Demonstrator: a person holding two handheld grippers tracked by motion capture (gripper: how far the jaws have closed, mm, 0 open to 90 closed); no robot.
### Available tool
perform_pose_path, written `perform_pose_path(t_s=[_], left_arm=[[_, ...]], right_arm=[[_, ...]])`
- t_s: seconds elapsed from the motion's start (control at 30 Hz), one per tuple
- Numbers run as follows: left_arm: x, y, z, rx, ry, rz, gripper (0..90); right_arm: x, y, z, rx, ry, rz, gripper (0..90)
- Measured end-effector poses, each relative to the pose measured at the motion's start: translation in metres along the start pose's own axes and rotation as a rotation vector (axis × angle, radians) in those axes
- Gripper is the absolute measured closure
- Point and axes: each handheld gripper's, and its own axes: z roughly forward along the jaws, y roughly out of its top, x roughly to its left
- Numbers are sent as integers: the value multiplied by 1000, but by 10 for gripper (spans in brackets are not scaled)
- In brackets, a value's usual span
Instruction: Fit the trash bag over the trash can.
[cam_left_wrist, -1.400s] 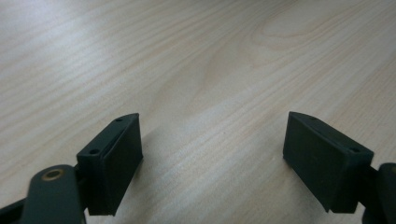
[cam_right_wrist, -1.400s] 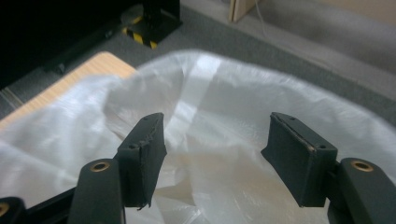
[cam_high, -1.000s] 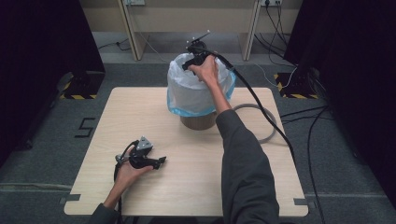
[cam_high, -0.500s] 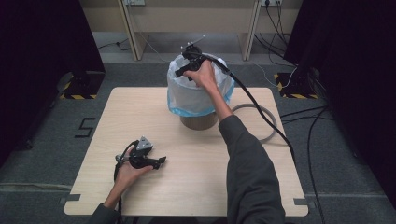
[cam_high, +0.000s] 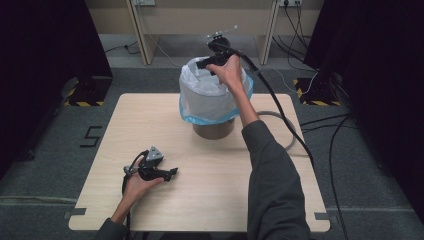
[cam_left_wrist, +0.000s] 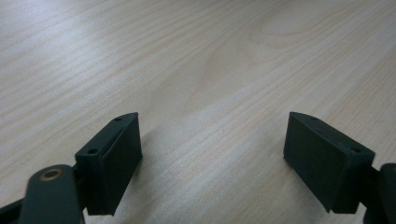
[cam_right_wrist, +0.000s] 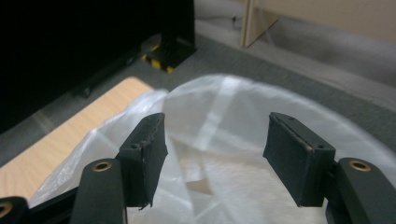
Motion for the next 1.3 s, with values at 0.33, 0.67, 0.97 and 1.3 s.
perform_pose_path(t_s=[0.33, 0.67, 0.97, 1.3], left_arm=[[0, 0, 0, 0, -1, 0, 183], [0, 0, 0, -1, 1, -1, 183], [0, 0, 0, -2, 2, -1, 183], [0, 0, 0, -1, 2, -3, 182]], right_arm=[[-29, 1, -35, 10, -162, -35, 362], [-71, -35, -23, 125, -281, 39, 378], [-72, -41, -28, 144, -266, 36, 377], [-74, -57, -37, 126, -252, 27, 350]])
